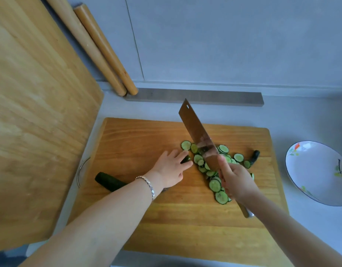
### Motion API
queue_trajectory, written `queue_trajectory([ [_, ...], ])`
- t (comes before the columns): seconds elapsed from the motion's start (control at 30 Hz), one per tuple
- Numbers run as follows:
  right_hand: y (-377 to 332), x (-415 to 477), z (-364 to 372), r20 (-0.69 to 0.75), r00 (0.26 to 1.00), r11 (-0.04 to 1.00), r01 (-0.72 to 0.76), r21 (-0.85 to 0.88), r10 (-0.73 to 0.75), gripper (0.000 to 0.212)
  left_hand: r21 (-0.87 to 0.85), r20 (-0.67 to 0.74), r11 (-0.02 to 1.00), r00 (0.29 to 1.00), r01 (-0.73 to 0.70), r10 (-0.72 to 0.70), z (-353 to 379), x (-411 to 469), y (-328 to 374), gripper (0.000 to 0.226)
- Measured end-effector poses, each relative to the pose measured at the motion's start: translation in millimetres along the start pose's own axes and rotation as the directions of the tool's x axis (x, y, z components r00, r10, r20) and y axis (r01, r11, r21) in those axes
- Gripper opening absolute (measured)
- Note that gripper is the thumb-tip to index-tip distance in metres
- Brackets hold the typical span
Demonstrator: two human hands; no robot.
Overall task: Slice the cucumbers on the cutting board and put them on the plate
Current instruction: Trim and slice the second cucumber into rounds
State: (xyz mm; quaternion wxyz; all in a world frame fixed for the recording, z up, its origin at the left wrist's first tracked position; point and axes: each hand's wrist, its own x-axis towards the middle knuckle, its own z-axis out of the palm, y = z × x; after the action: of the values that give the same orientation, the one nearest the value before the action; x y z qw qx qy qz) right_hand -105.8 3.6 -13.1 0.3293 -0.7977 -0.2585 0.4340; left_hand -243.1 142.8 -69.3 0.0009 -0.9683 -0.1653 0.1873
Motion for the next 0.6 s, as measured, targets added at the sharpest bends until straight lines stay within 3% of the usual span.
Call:
queue_trajectory([
  [0.13, -2.0, 8.2, 2.1, 0.022, 0.999, 1.000, -0.028, 0.008, 0.028, 0.056, -0.113, -0.017, 0.985, 0.991, 0.132, -0.135, 0.9, -0.6, -28.2, 0.051],
  [0.37, -7.7, 15.5, 9.5, 0.049, 0.997, 0.998, -0.057, 0.012, 0.056, 0.052, -0.150, -0.048, 0.891, 0.897, 0.430, -0.440, 2.6, 17.4, -100.9, 0.052],
  [0.5, -7.2, 11.1, 10.7, 0.060, 0.994, 0.996, -0.088, 0.021, 0.086, 0.052, -0.207, -0.127, 0.885, 0.886, 0.417, -0.447, -4.6, 8.6, -95.7, 0.050],
  [0.6, -3.2, 1.2, 9.9, 0.079, 0.987, 0.988, -0.145, 0.049, 0.141, 0.052, -0.327, -0.271, 0.908, 0.895, 0.261, -0.354, -8.5, -23.4, -64.9, 0.046],
])
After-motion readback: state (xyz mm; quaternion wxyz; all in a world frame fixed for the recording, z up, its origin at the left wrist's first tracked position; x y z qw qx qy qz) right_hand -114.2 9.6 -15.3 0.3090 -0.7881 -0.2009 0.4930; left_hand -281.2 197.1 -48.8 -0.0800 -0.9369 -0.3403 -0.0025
